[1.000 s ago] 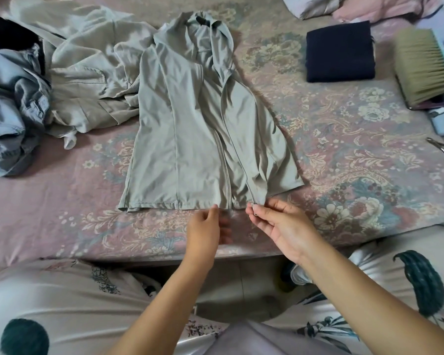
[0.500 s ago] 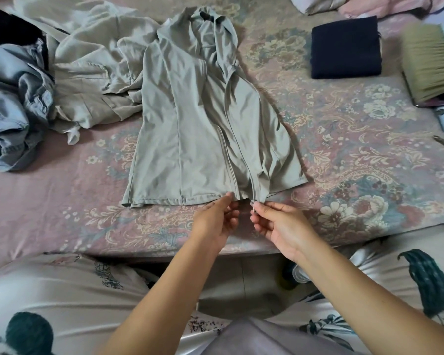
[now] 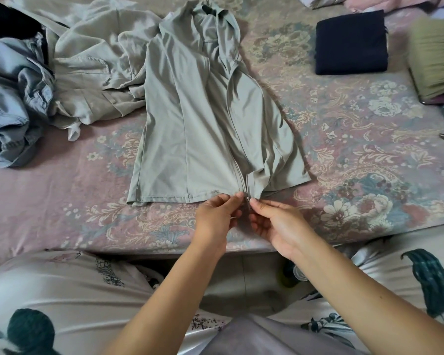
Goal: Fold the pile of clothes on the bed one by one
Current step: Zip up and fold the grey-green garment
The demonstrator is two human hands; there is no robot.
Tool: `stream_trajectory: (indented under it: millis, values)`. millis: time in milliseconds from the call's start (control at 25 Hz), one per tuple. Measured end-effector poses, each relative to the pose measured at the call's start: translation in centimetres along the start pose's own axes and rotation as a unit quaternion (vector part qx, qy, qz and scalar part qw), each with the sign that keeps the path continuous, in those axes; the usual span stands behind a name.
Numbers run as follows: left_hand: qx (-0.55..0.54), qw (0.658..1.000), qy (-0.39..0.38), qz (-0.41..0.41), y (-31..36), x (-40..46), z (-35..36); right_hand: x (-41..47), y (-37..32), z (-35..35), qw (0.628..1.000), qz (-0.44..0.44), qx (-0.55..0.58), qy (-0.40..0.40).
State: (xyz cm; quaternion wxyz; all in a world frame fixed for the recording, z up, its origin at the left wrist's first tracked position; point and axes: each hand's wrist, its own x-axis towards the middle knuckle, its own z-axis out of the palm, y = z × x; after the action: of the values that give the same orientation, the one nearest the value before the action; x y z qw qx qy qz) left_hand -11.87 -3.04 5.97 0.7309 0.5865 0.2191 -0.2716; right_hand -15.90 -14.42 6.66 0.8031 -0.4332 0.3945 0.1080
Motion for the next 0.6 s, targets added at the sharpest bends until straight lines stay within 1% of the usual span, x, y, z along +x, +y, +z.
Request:
stream_trajectory:
  millis: [160, 320, 600]
  values:
    - [0.008, 1.0, -0.001, 0.012, -0.09, -0.02, -0.01, 0.03, 0.11, 0.0, 1.0, -0.008, 0.022, -0.001]
    - [-0.011, 1.0, 0.003, 0.014, -0.22, 0.05, 0.03, -0.17, 0.27, 0.19, 0.999, -0.015, 0.049, 0.001]
    - [-0.008, 1.0, -0.008, 0.01, -0.68, 0.07, -0.3, -0.15, 0.43, 0.19, 0.999, -0.021, 0.049, -0.005]
